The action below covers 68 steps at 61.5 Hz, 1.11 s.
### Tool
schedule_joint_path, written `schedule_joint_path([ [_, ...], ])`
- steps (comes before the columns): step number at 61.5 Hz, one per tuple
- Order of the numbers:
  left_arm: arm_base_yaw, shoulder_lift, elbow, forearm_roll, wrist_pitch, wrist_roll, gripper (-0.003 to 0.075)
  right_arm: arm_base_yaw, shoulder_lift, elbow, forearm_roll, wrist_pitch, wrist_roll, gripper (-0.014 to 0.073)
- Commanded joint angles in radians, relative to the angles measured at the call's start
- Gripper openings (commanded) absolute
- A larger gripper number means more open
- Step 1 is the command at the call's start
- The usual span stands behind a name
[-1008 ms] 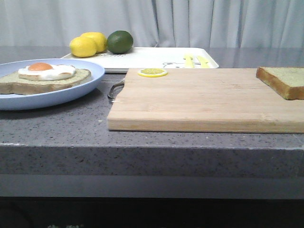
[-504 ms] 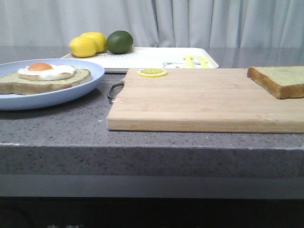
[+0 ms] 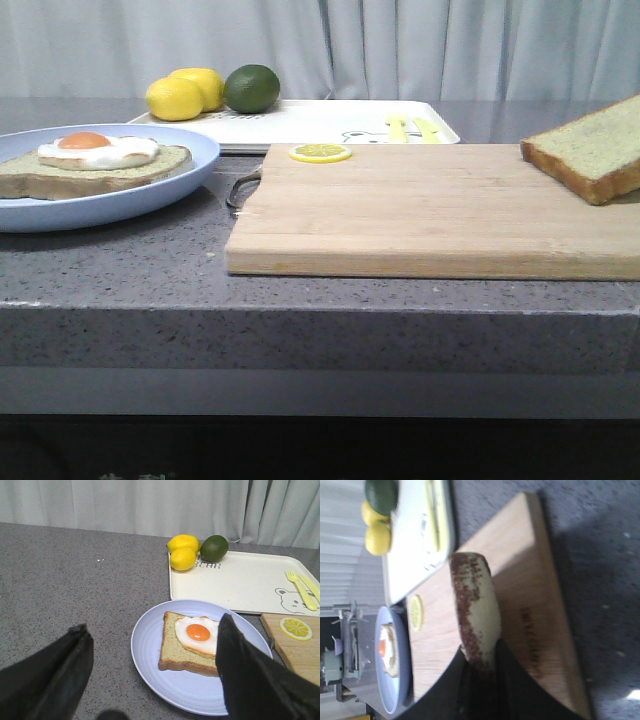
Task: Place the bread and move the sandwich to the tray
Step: 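Lift the bread slice off the cutting board with the right gripper, then carry the bread slice over the egg toast on the blue plate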
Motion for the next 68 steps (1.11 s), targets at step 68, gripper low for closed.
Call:
schedule_joint_path([
  [68,0.002,0.012,-0.030,0.000,-0.074,-0.010,0.0512,1.143,-0.159,-0.066,0.725,-0.705,-0.005,0.0014],
])
